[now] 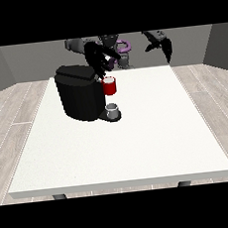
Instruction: Insert the coffee pod into the coffee machine and close the lid
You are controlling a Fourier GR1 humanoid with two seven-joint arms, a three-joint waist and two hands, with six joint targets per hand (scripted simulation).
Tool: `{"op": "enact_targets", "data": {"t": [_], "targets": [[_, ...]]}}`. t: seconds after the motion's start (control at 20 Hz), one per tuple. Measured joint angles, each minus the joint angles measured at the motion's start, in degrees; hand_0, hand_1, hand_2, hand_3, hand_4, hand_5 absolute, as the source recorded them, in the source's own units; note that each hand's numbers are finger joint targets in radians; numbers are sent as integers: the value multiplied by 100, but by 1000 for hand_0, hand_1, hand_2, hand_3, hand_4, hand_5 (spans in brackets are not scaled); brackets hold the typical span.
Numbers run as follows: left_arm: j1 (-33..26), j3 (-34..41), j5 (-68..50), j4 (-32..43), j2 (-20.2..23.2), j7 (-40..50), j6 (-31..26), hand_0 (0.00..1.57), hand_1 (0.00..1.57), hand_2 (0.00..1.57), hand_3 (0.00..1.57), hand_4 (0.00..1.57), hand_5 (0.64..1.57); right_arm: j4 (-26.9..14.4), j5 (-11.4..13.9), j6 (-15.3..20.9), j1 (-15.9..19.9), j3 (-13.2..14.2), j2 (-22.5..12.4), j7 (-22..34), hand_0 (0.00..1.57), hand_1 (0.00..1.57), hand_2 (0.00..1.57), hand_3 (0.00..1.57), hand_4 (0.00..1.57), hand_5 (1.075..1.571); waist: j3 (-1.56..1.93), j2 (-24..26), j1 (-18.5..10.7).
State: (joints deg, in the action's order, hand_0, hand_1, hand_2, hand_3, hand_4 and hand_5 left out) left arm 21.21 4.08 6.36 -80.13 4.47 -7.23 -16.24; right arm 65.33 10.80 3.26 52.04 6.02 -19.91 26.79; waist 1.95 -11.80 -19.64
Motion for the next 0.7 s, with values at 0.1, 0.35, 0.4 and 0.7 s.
{"op": "enact_targets", "data": {"t": [0.1, 0.35, 0.4, 0.7], "targets": [[91, -2, -28, -1, 2, -11, -31, 0, 0, 0, 0, 365, 1571, 151, 38, -28, 7, 49, -112, 195, 0, 0, 0, 0, 0, 1571, 14, -87, -120], [330, -121, -17, 10, -47, 28, -100, 0, 0, 0, 0, 362, 1571, 355, 258, -186, 151, 138, -478, 481, 0, 0, 0, 0, 0, 1571, 56, -302, -478], [385, -137, -30, 1, -51, 33, -126, 0, 0, 0, 0, 352, 1571, 354, 284, -235, 168, 160, -534, 448, 0, 0, 0, 0, 0, 1571, 66, -357, -558], [695, -223, -107, -82, -64, 116, -272, 0, 0, 0, 0, 312, 1571, 464, 86, -101, 806, 38, -16, -446, 0, 0, 0, 0, 0, 1571, -122, -706, -1163]]}}
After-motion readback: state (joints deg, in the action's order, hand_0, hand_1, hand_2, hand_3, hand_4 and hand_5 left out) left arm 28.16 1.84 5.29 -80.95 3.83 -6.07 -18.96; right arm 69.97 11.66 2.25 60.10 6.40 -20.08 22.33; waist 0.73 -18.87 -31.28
